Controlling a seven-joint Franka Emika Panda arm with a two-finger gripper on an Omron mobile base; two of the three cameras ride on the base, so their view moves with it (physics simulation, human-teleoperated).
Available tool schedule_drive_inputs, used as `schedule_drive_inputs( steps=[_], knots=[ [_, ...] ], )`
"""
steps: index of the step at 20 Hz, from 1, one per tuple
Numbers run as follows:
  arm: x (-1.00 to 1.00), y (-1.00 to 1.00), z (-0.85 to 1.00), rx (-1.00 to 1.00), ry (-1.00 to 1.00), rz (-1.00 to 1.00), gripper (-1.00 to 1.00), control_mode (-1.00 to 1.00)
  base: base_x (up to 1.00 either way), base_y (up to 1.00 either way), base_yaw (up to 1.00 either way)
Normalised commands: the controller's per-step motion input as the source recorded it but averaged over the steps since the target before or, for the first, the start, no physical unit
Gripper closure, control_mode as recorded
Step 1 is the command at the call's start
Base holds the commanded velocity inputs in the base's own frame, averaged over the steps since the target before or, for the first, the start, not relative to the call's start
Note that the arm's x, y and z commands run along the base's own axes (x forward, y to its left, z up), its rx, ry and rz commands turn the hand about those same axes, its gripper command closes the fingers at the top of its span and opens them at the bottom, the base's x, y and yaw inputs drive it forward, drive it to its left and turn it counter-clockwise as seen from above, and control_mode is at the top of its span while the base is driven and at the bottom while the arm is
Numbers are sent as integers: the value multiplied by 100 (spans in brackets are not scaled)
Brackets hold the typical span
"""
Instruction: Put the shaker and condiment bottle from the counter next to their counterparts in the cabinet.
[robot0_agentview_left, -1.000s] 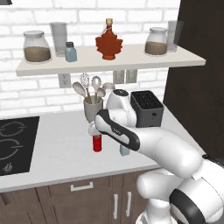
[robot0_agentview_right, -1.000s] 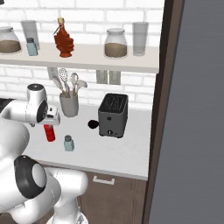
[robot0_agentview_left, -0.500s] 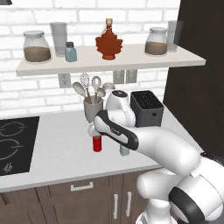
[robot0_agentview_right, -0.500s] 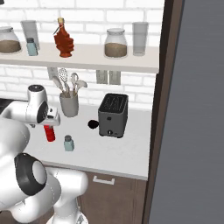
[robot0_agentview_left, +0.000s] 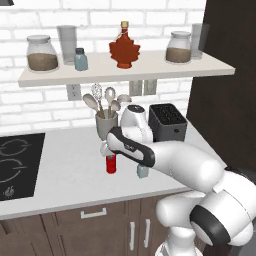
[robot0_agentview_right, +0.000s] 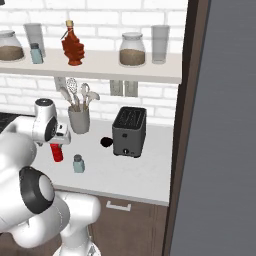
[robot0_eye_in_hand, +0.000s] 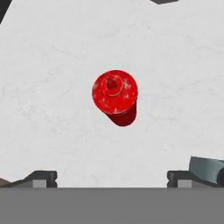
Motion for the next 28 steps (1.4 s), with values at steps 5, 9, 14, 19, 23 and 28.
schedule_drive_inputs(
  steps=[5,9,14,19,23,28],
  knots=[
    [6,6,-6,0,0,0,-100,-100,0,0,0],
    [6,10,-9,0,1,0,-100,-100,0,0,0],
    [9,1,-4,0,1,0,-100,-100,0,0,0],
    [14,0,0,0,1,0,-100,-100,0,0,0],
    [9,0,0,0,1,0,-100,-100,0,0,0],
    [13,0,-2,0,2,0,-100,-100,0,0,0]
  ],
)
